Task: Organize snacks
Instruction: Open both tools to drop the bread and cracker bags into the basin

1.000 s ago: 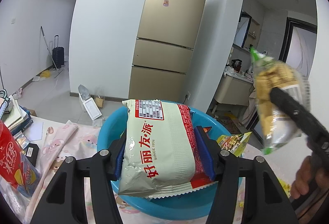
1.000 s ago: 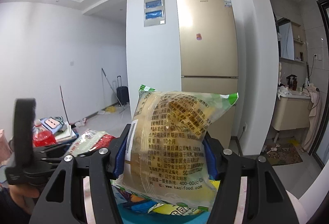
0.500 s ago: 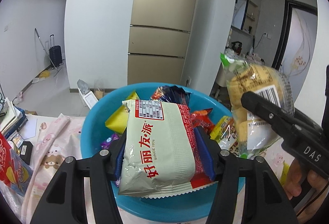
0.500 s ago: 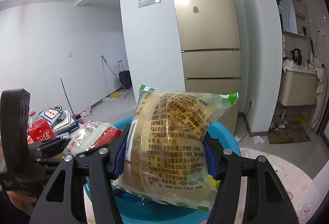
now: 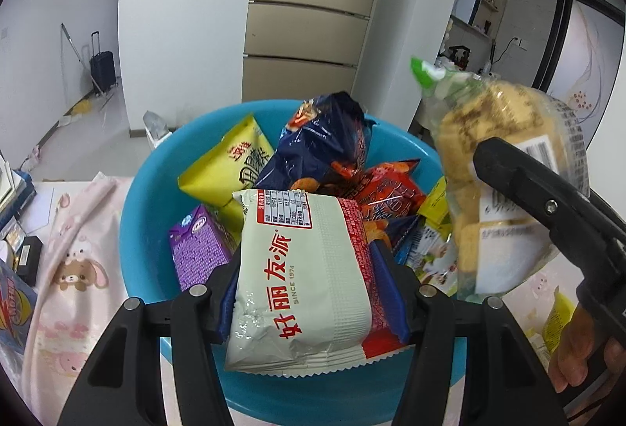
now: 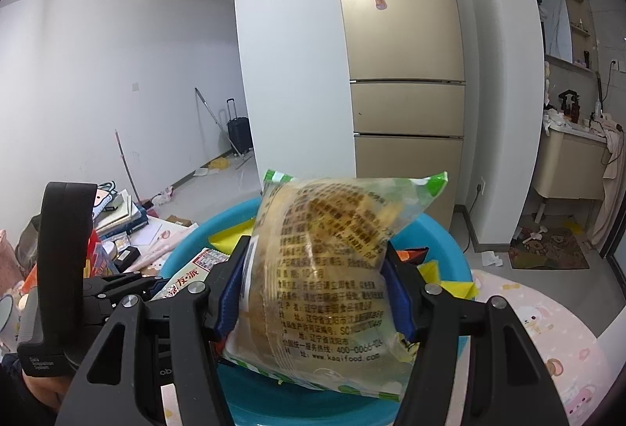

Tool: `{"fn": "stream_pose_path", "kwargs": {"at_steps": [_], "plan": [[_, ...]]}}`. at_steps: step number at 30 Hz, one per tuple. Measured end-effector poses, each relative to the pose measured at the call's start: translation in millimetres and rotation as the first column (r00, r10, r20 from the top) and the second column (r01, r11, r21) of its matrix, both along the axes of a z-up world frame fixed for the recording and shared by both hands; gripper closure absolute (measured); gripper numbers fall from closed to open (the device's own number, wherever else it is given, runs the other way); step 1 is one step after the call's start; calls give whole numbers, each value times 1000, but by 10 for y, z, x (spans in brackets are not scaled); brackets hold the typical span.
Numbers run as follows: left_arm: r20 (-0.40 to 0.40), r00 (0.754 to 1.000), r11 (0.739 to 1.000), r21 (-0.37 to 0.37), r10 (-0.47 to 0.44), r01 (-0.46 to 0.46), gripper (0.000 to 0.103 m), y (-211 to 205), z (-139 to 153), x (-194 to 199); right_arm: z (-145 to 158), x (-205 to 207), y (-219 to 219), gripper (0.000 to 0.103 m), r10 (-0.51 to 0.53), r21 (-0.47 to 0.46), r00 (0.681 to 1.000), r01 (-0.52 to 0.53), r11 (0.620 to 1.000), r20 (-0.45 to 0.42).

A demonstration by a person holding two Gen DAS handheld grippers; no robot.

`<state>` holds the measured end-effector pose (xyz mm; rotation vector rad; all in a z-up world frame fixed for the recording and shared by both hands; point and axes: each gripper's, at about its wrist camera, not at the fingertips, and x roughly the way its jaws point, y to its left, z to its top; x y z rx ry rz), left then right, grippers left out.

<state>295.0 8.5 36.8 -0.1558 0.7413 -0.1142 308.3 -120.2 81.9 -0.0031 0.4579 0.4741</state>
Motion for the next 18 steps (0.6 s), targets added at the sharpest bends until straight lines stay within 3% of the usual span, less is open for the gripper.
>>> {"fn": "stream_pose_path", "kwargs": {"at_steps": [10,11,13,16,18], "plan": [[0,1000,1000,-20,18,-18,41,46,-5,39,33,-39,3,43,-1,6,1000,1,1000,22],[1,1000,999,-26,29,-28,37,68,2,46,26,-33,9,43,-3,5,1000,3,1000,20],[11,998,998,-20,54,-54,3,87,17,38,18,-26,15,43,-3,4,1000,3,1000,14],[74,994,997,-35,76,-74,0,142,92,-15,29,-47,16,40,-4,9,1000,4,1000,16],[92,993,996,-66,67,-61,0,165,143,-39,45,-61,-4,24,-2,21,1000,2,1000,20]]}}
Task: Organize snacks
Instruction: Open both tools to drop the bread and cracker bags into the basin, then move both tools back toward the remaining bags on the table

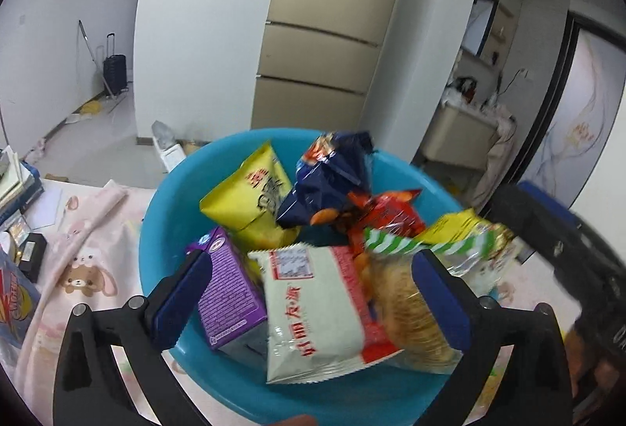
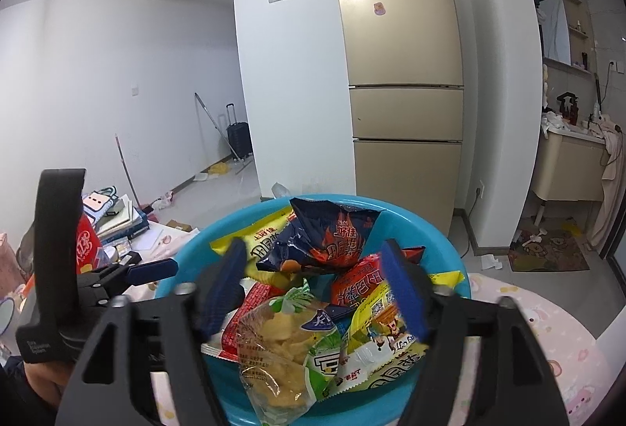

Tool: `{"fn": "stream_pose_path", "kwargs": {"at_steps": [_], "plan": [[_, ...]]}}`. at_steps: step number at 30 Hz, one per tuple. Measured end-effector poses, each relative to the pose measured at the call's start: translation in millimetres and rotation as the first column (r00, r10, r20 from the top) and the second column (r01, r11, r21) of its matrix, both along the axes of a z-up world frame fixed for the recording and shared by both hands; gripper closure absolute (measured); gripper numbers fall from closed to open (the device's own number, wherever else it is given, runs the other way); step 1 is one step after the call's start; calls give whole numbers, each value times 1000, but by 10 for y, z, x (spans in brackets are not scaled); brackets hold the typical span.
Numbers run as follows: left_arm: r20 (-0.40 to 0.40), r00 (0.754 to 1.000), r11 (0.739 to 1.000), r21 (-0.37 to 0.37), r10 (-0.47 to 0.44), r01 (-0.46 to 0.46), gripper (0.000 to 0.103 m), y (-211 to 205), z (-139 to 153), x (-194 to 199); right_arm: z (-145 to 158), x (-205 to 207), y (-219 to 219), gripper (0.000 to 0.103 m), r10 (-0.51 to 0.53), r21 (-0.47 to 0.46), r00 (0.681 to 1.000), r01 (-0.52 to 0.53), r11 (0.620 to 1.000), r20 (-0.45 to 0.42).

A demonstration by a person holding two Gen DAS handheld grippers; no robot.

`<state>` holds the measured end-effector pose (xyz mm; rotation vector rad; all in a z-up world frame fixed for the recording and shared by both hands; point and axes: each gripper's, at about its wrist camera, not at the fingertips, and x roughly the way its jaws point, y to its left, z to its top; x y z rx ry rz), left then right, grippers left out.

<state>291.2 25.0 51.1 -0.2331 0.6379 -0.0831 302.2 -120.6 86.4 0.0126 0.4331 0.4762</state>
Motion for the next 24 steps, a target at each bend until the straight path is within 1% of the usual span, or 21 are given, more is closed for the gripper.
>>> {"fn": "stream_pose_path", "kwargs": {"at_steps": [3,6,10,12,19,24], "plan": [[26,1000,1000,-11,-4,4,0,0,68,-34,29,-43,-24,15,-2,14,1000,2,1000,9],[44,999,1000,23,0,-1,0,-47,140,-84,69,-67,-62,8,-7,23,1000,7,1000,18],[78,997,999,35,-6,3,0,-72,263,-168,133,-83,-116,6,-8,35,1000,8,999,25],[98,995,999,41,-7,3,0,-83,339,-226,175,-107,-134,1,-10,38,999,9,999,33],[166,986,998,59,-14,4,0,-123,612,-425,381,-241,-186,0,-8,48,997,4,999,78],[223,975,998,57,-23,11,0,-159,852,-630,589,-432,-226,0,10,67,992,-19,998,124]]}}
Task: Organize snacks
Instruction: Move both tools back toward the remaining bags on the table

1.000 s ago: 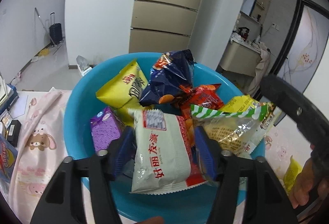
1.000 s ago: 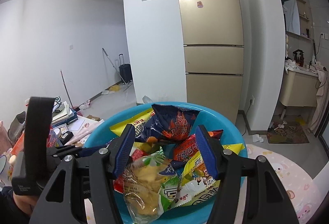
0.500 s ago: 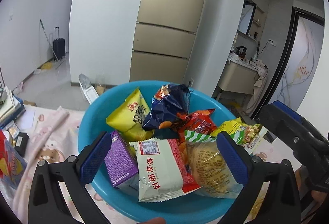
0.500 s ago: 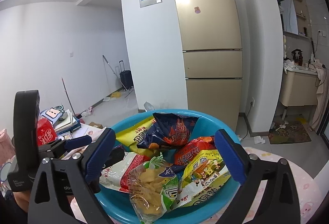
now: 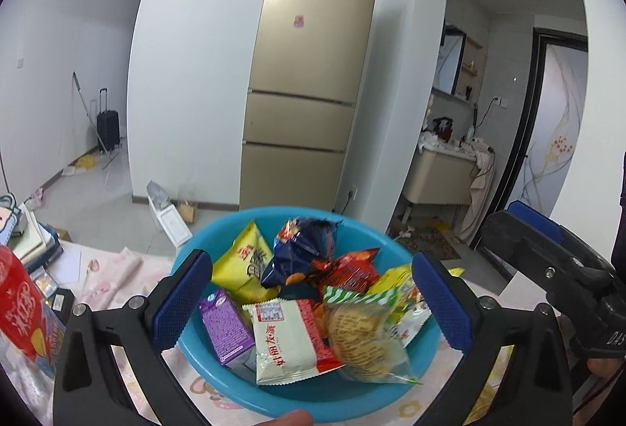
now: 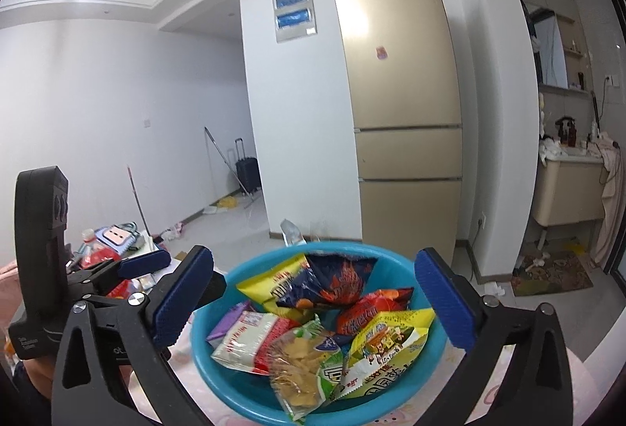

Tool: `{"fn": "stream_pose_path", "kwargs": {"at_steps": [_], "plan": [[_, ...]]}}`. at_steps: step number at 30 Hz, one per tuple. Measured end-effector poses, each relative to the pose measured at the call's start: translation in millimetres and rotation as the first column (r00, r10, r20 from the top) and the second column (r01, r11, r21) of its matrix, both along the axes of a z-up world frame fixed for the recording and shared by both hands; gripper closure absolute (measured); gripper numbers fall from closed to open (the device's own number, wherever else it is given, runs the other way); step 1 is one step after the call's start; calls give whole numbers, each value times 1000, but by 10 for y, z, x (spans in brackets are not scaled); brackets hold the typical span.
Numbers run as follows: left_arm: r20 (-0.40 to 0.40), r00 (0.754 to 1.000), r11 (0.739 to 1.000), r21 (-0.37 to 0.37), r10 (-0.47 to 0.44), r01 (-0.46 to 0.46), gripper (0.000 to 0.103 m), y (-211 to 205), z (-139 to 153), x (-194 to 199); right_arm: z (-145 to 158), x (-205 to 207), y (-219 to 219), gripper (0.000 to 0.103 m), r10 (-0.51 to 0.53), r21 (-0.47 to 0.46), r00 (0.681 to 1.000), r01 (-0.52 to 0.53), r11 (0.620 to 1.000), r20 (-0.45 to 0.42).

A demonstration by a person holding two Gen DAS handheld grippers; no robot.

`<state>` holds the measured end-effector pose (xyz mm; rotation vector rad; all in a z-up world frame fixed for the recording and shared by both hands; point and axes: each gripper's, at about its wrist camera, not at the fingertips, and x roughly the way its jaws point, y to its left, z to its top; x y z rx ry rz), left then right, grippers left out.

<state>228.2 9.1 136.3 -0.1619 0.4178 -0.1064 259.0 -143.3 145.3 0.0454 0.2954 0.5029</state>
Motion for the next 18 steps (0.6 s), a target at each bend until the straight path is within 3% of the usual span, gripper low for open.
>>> {"fn": "stream_pose_path", "kwargs": {"at_steps": [7,18], "plan": [[88,996,1000,20,-5,3,0,-79,358,-344,300,-371,-33,0,-6,-1,994,6,1000,112],[163,986,999,47,-31,23,0,-229,649,-684,500,-700,-195,0,-23,26,984,19,999,174]]}}
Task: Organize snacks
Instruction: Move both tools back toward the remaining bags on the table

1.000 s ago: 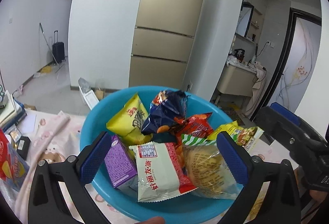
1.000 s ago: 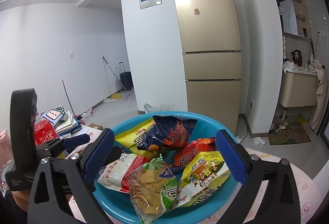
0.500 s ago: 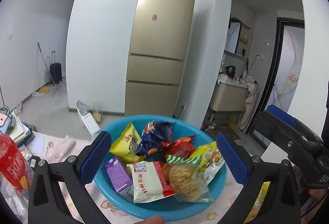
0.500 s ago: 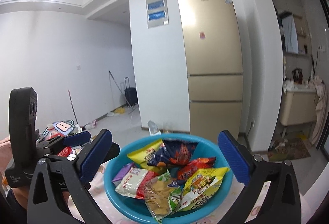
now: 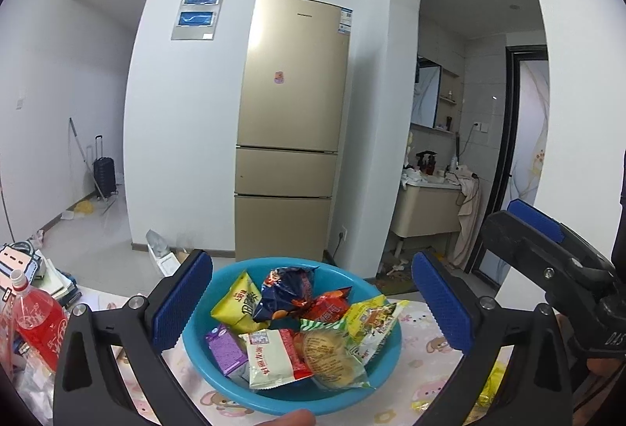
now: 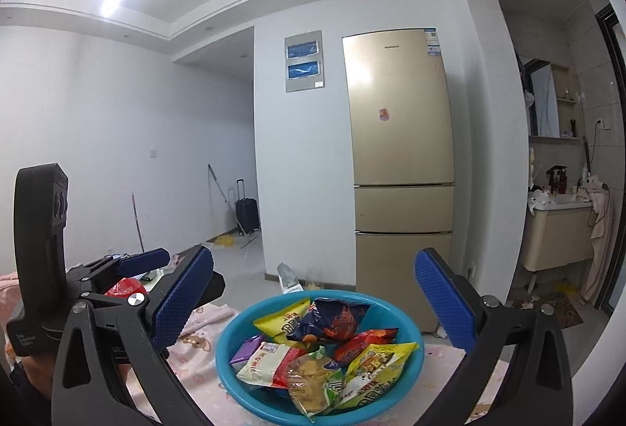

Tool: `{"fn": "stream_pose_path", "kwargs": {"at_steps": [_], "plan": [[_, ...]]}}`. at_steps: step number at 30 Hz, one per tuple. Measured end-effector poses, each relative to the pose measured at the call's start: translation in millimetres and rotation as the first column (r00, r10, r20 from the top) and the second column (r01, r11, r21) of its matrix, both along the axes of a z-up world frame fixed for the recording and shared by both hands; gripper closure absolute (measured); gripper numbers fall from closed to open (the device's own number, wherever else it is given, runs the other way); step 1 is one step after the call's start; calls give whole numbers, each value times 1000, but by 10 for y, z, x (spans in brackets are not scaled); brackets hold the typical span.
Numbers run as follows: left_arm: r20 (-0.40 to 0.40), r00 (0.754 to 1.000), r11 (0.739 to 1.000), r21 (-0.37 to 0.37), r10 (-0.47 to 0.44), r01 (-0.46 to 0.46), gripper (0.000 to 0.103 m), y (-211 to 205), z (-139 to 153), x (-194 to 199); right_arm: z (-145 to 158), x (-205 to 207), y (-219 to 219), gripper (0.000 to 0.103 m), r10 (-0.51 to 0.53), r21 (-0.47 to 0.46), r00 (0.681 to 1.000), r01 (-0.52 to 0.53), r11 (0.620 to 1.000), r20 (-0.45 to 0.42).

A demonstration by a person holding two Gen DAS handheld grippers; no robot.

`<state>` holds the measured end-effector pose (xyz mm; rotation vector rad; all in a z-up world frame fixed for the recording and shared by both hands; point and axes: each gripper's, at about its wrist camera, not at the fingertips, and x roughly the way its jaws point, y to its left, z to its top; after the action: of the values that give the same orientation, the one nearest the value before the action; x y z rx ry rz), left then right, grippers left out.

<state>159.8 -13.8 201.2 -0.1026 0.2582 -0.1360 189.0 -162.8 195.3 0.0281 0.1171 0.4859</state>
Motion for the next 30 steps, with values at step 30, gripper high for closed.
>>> {"fn": "stream_pose_path", "kwargs": {"at_steps": [30], "plan": [[-279,890,919,58,-361,390,0,-1694,-871,207,-1179,-254,-1806,0,-348,-94,892,335,938,-289]]}}
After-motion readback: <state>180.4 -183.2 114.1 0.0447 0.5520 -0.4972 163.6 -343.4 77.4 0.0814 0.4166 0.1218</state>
